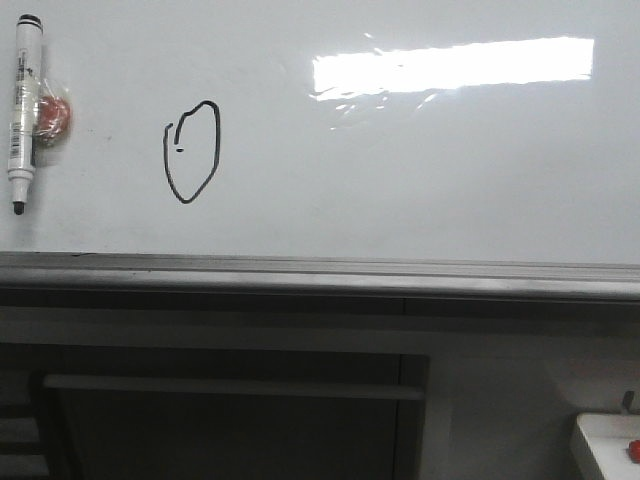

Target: Write number 0 on whiteboard

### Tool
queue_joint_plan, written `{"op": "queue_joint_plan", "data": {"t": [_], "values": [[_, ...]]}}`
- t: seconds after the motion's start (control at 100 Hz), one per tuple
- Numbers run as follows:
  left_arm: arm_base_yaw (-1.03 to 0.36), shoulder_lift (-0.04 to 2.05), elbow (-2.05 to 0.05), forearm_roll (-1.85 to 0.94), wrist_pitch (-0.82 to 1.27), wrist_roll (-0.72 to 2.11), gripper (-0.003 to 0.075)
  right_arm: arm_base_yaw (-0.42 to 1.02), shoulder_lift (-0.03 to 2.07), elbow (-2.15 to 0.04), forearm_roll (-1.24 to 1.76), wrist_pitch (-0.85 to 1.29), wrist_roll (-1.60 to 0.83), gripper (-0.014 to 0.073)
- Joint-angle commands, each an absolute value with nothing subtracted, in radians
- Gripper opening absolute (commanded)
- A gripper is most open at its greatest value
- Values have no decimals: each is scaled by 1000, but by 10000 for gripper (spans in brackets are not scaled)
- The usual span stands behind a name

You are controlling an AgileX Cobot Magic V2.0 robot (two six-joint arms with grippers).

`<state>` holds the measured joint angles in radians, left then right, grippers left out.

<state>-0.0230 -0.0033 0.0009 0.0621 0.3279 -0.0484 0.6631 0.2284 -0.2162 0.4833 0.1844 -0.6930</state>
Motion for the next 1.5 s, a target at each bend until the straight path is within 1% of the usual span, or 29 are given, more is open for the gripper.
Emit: {"op": "queue_joint_plan", "data": {"t": [0.0, 0.05, 0.08, 0.09, 0.11, 0.13, 0.14, 0.15, 0.2, 0.38, 0.47, 0.67, 0.75, 0.95, 1.1, 1.25, 1.36, 1.49], "values": [[-23, -30, 12, 64, 255, -51, -20, 655, 236, -242, 427, 82, -588, -50], [-23, -30, 12, 64, 255, -51, -20, 653, 236, -242, 290, 74, -429, -50], [-23, -30, 12, 64, 255, -51, -20, 652, 236, -242, 167, 74, -288, -50], [-23, -30, 12, 64, 255, -51, -20, 649, 236, -242, 167, 74, -288, -50], [-23, -30, 12, 64, 255, -51, -20, 646, 236, -242, 65, 72, -171, -50], [-23, -30, 12, 64, 255, -51, -20, 646, 236, -242, -6, 69, -90, -50], [-23, -30, 12, 64, 255, -51, -20, 643, 236, -242, -6, 69, -90, -50], [-23, -30, 12, 64, 255, -51, -20, 641, 236, -242, -66, 68, -21, -50], [-23, -30, 12, 64, 255, -51, -20, 632, 236, -242, -142, 67, 71, -50], [-23, -30, 12, 64, 255, -51, -20, 542, 236, -235, -147, 54, 75, -50], [-23, -30, 12, 64, 255, -51, -20, 460, 236, -215, -147, 28, 75, -50], [-23, -30, 12, 64, 255, -51, -20, 227, 234, -139, -128, -20, 75, -50], [-23, -30, 12, 64, 255, -51, -20, 157, 223, -97, -111, -49, 75, -50], [-23, -30, 12, 64, 255, -51, -20, 38, 132, -4, -24, -53, 75, -50], [-23, -30, 12, 64, 255, -51, -20, -18, 85, 39, -10, -55, 75, -50], [-23, -30, 12, 64, 255, -51, -20, -35, 53, 39, -11, 30, 75, -50], [-23, -30, 12, 64, 255, -51, -20, -35, -35, 39, -11, 118, 75, -50], [-23, -30, 12, 64, 255, -51, -20, -40, -31, 39, -11, 170, 75, -50]]}}
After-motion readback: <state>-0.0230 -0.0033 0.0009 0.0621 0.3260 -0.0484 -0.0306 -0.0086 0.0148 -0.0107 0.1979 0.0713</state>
